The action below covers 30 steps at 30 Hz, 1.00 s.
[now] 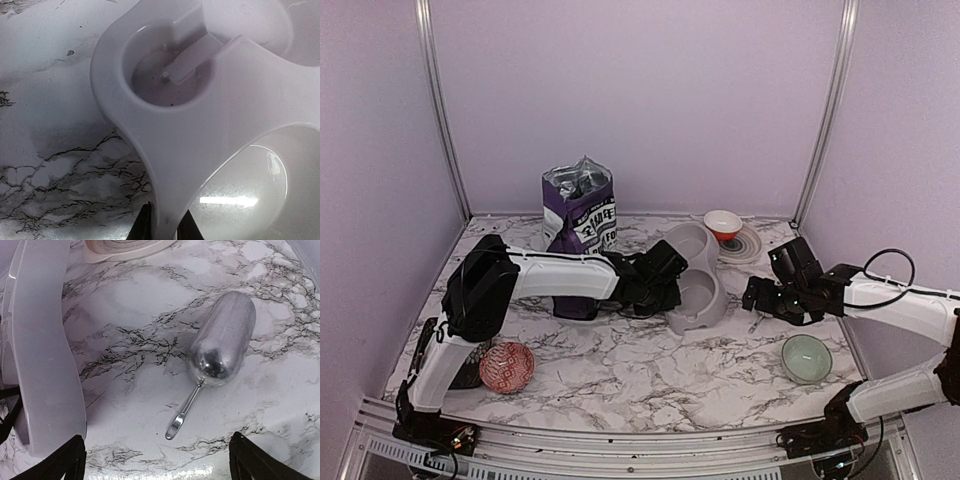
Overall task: Serve the pet food
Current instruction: Move the pet food bowl to the center of the board.
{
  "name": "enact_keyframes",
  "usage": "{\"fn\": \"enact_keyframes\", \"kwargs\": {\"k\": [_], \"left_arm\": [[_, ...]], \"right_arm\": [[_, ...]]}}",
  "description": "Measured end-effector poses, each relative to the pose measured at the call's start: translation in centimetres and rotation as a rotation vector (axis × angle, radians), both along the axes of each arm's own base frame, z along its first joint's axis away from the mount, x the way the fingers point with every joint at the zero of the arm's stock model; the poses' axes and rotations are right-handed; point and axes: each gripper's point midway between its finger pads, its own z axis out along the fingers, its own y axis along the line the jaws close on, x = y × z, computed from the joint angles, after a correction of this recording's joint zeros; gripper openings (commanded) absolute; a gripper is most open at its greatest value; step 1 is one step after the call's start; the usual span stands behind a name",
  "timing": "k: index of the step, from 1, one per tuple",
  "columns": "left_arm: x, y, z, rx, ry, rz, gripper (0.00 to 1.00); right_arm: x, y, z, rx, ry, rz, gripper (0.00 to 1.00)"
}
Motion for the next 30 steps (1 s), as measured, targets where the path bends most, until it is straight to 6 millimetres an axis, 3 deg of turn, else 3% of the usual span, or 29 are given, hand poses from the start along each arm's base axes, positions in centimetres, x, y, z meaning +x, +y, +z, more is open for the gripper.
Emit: {"fn": "enact_keyframes", "kwargs": {"k": [8, 17, 30], "left_arm": [[-0.1, 0.4, 0.1, 0.038, 0.012, 0.009, 0.25], [0.4, -0.9, 0.5, 0.002, 0.02, 0.014, 0.44], [0.0, -0.7, 0.1, 0.001, 0.035, 0.009, 0.44]], "right_arm": [[-0.3, -0.4, -0.3, -0.02, 0.014, -0.008, 0.97], [-0.6, -0.8, -0.5, -0.038, 0.03, -0.015, 0.97], [-0.8, -1.0, -0.7, -0.038, 0.041, -0.028, 0.97]]}}
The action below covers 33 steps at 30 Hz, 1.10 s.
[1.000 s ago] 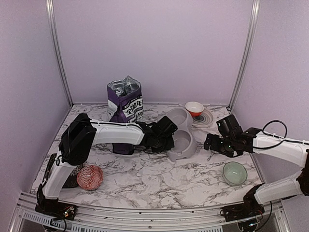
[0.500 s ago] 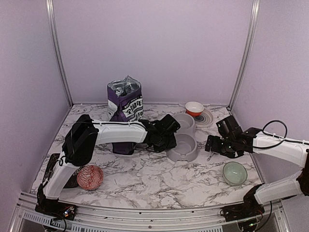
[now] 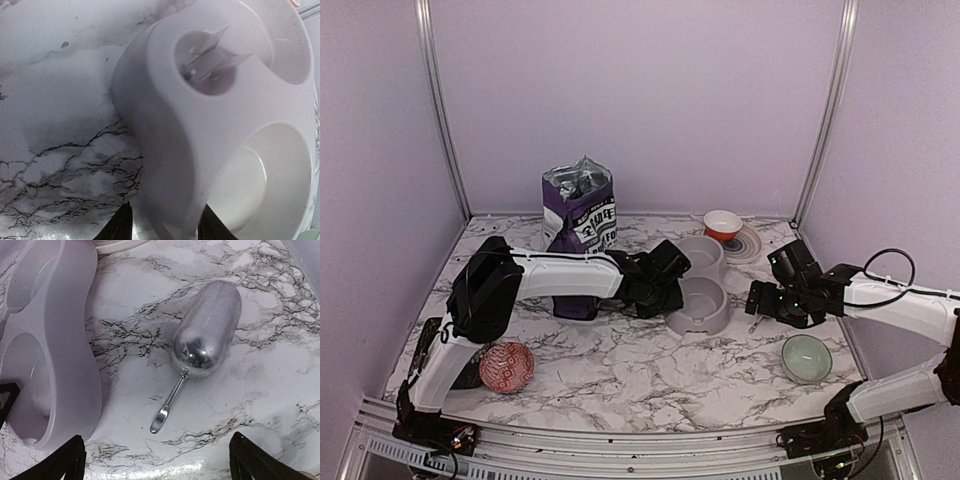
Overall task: Serve the pet food
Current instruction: Move the pet food bowl to the center of the board.
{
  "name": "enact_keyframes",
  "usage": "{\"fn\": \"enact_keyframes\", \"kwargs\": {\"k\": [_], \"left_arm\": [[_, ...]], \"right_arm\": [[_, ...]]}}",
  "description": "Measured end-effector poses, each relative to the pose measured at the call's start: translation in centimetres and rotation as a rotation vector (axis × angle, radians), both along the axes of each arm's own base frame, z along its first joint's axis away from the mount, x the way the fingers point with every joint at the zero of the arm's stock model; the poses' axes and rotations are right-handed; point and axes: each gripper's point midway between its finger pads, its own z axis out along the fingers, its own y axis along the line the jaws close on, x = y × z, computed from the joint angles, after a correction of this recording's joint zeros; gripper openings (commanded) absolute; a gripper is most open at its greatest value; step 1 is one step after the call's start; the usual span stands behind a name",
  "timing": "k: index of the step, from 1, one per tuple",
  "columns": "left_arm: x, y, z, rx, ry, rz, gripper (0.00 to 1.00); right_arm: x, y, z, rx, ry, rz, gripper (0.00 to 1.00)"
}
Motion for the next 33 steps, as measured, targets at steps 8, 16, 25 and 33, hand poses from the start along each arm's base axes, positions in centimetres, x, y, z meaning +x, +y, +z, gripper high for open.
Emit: {"fn": "enact_keyframes", "kwargs": {"k": [8, 16, 25, 33], "left_arm": [[-2.3, 1.9, -0.7, -0.001, 0.047, 0.003, 0.43], [-3.7, 2.4, -0.6, 0.008, 0.063, 0.0, 0.39], [-5.9, 1.0, -0.2, -0.005, 0.074, -0.038, 0.37], [-6.4, 0.6, 0.2, -0.014, 0.074, -0.052, 0.37]], "right_arm": [[0.1, 0.2, -0.1, 0.009, -0.002, 0.001, 0.97], [-0.3, 0.0, -0.8, 0.005, 0.012, 0.002, 0.97], [-0.3, 0.0, -0.8, 0.008, 0.01, 0.0, 0.97], [-0.4, -0.1, -1.1, 0.007, 0.016, -0.004, 0.97]]}}
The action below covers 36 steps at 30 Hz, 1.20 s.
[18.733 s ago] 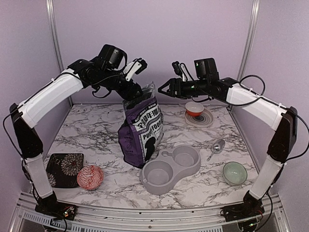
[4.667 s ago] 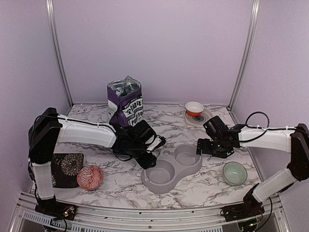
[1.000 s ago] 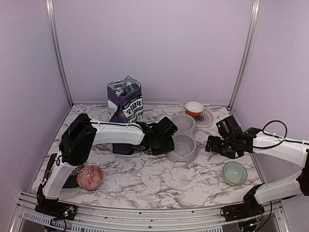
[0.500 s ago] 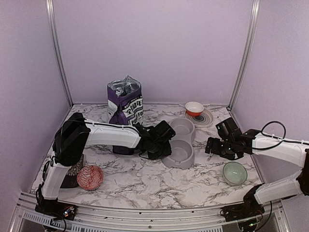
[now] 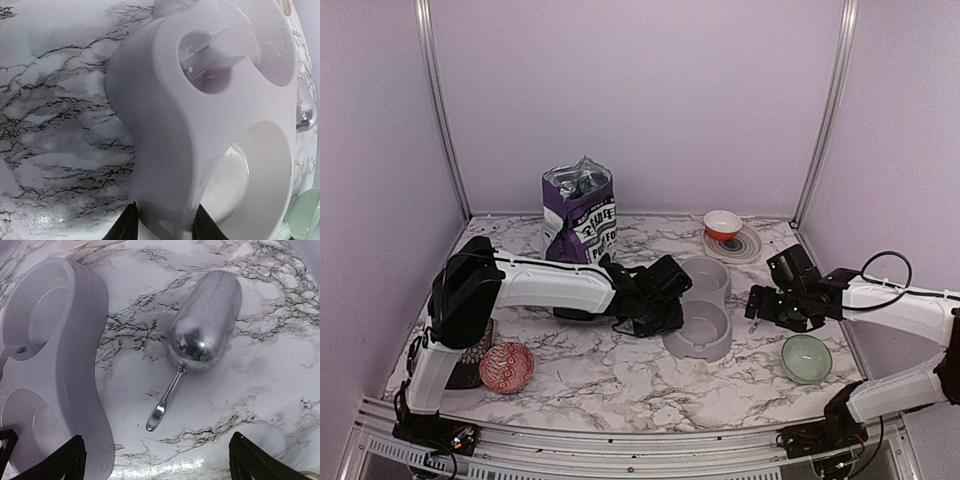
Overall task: Serve the pet food
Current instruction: Move the pet food bowl to the center of the board.
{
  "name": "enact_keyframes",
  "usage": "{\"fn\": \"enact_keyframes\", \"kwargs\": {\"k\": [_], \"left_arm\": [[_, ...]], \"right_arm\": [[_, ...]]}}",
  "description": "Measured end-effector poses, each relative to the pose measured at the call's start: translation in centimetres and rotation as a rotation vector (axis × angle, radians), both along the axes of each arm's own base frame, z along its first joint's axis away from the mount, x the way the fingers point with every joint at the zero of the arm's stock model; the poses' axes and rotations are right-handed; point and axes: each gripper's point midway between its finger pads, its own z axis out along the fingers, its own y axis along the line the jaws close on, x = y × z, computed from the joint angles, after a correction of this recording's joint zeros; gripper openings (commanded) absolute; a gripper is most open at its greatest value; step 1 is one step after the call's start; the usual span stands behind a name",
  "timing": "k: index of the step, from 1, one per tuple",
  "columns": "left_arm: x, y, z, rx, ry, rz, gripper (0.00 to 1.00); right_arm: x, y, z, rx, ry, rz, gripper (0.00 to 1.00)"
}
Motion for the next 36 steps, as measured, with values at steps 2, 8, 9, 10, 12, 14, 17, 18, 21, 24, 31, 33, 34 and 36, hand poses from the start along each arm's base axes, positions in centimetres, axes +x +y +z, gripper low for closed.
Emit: {"fn": "enact_keyframes", "kwargs": {"k": [2, 8, 9, 10, 12, 14, 17, 18, 21, 24, 31, 33, 34, 36], "left_arm": [[0.4, -0.1, 0.3, -0.005, -0.008, 0.002, 0.36], [2.7, -1.2, 2.4, -0.066, -0.043, 0.026, 0.36], [3.0, -1.5, 2.7, -0.081, -0.047, 0.027, 0.36], [3.4, -1.8, 2.8, -0.093, -0.052, 0.031, 0.36], [4.0, -2.4, 3.0, -0.112, -0.056, 0.033, 0.36], [4.5, -3.0, 2.8, -0.124, -0.061, 0.035, 0.36], [4.7, -3.3, 2.2, -0.124, -0.059, 0.034, 0.36], [4.7, -3.4, 2.0, -0.124, -0.058, 0.034, 0.36], [4.9, -3.3, 1.7, -0.123, -0.054, 0.035, 0.38], [5.0, -3.2, 1.7, -0.121, -0.063, 0.037, 0.4], [4.9, -1.1, 2.3, -0.072, -0.126, 0.033, 0.41], [5.0, -0.5, 3.1, -0.065, -0.156, 0.029, 0.41], [5.0, -0.2, 3.5, -0.066, -0.175, 0.026, 0.41], [4.8, 0.4, 4.6, -0.069, -0.207, 0.015, 0.4]], "right_arm": [[0.0, 0.0, 0.0, 0.0, 0.0, 0.0, 0.97], [-0.1, -0.1, 0.4, 0.006, -0.013, 0.0, 0.97], [-0.1, -0.1, 0.5, 0.009, -0.017, -0.001, 0.97], [-0.1, -0.1, 0.5, 0.01, -0.018, -0.002, 0.97], [-0.1, -0.1, 0.5, 0.012, -0.016, -0.007, 0.96], [-0.1, -0.1, 0.2, 0.014, -0.009, -0.013, 0.95], [-0.2, -0.1, -0.4, 0.005, 0.014, -0.019, 0.92], [-0.2, -0.1, -0.8, 0.0, 0.025, -0.019, 0.91], [-0.2, 0.0, -2.1, -0.02, 0.081, -0.026, 0.87], [0.0, 0.2, -3.1, -0.032, 0.122, -0.034, 0.8], [1.1, 0.6, -4.4, -0.062, 0.171, -0.046, 0.65], [1.6, 0.4, -4.7, -0.066, 0.18, -0.061, 0.61], [1.8, 0.2, -4.9, -0.067, 0.182, -0.069, 0.58], [2.1, -0.4, -5.3, -0.073, 0.192, -0.087, 0.56]]}}
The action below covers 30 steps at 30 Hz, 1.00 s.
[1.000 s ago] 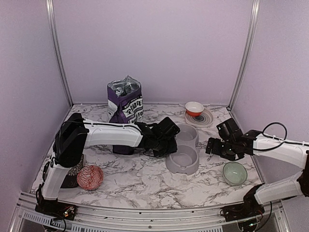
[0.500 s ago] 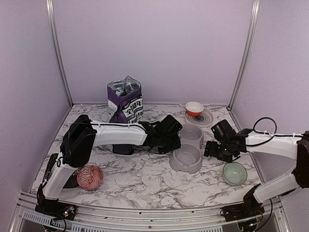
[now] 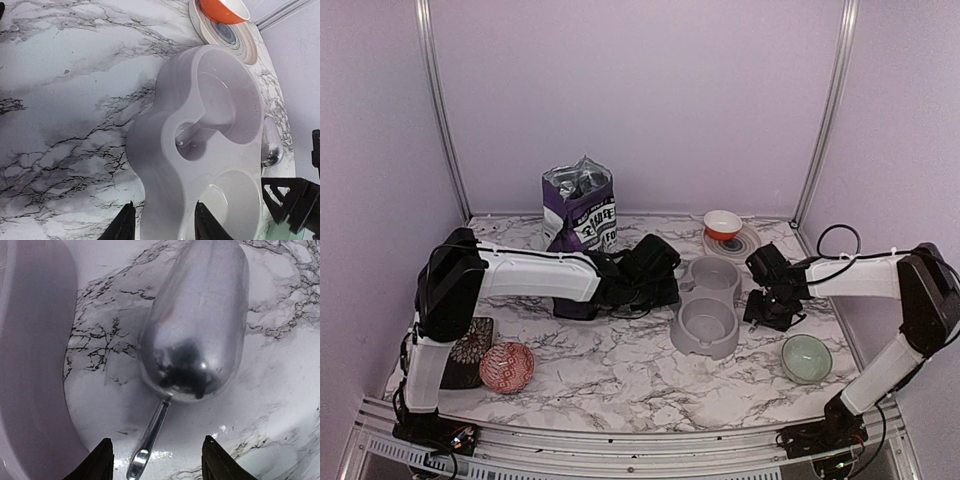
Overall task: Serve the pet food
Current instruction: Move the pet food bowl to the center of the board, then pick up the spatula from the center of the board.
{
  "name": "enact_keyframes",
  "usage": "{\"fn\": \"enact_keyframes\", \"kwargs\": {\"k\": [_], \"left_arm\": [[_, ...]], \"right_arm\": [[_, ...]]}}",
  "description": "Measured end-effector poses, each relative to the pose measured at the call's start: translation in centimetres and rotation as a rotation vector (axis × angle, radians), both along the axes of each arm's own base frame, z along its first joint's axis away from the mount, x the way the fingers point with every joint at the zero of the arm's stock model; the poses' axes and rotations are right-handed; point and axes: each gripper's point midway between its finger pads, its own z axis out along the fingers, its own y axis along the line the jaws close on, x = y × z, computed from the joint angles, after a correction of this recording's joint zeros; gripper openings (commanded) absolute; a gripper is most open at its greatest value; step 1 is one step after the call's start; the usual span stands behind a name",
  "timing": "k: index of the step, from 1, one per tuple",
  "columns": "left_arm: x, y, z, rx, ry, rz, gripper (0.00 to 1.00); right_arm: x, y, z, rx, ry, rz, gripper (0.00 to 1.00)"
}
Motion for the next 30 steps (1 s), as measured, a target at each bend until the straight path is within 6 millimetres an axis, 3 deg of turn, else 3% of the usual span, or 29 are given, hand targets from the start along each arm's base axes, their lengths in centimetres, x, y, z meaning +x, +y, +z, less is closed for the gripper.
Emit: {"fn": "enact_keyframes", "kwargs": {"k": [7, 12, 18, 24, 30], "left_arm": [[-0.5, 1.3, 2.5, -0.02, -0.096, -0.05, 0.4], [-1.3, 2.3, 1.5, -0.014, -0.124, -0.084, 0.4], [-2.3, 3.1, -0.2, 0.001, -0.13, -0.127, 0.41], [-2.4, 3.1, 0.7, -0.007, -0.161, -0.145, 0.41], [-2.3, 3.0, 2.5, -0.03, -0.205, -0.159, 0.4]], "right_arm": [[1.4, -1.0, -1.2, -0.034, 0.029, -0.026, 0.48], [2.1, -1.0, -1.6, -0.049, 0.04, -0.013, 0.32], [2.8, -1.8, -1.7, -0.05, 0.029, -0.028, 0.21], [3.3, -1.9, -1.7, -0.053, 0.017, -0.013, 0.01], [3.3, -3.0, -1.4, -0.06, 0.019, -0.021, 0.0]]}}
